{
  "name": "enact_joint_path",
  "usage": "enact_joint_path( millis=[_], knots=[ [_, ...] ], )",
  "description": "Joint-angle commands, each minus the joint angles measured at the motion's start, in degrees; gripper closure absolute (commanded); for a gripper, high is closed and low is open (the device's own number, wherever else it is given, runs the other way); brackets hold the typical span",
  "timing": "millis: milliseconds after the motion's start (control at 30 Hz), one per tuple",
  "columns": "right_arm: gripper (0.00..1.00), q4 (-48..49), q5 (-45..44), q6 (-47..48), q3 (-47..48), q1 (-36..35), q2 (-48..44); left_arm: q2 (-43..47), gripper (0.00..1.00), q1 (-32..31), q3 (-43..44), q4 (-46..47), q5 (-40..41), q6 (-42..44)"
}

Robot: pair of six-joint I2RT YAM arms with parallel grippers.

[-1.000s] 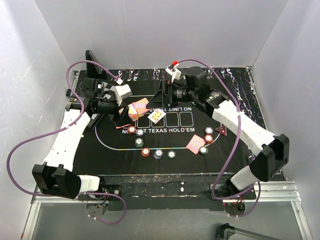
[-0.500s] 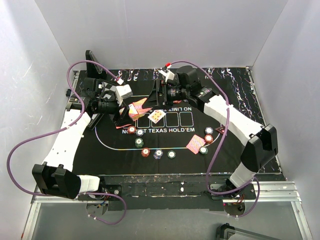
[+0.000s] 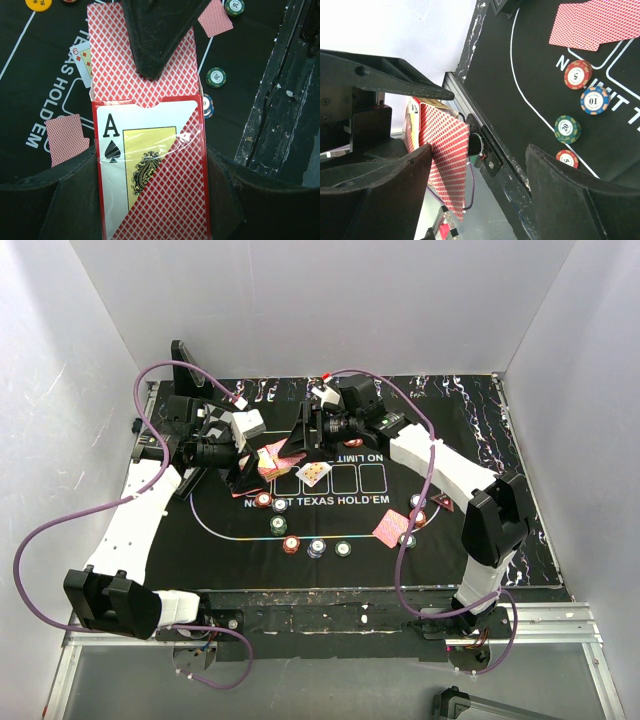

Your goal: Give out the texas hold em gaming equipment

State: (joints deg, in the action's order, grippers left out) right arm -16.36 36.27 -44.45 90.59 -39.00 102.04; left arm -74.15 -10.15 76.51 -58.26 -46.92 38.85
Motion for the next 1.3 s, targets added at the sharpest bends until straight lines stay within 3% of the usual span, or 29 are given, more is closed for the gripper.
enact_joint_path(
  millis=[0, 467, 1033, 1267],
  knots=[
    [0.23, 4.49, 0.73, -2.75, 1.88, 0.42, -0.17, 3.31, 1.0, -0.31, 1.71, 0.52, -1.86, 0.08],
    [0.79, 6.96, 0.12, -4.42, -4.54, 4.55, -6.68, 2.87, 1.0, -0.31, 1.36, 0.78, -2.48, -0.27],
    [0.99, -2.26, -5.59, 5.94, -1.91, 11.75, -15.29, 2.78, 1.0, -0.22, 0.74, 0.78, -2.04, -0.27],
    [0.99, -11.58, -23.92, 19.9, -3.04, 10.53, -13.63, 3.22, 1.0, -0.22, 1.54, 0.08, -2.04, -0.7]
  ],
)
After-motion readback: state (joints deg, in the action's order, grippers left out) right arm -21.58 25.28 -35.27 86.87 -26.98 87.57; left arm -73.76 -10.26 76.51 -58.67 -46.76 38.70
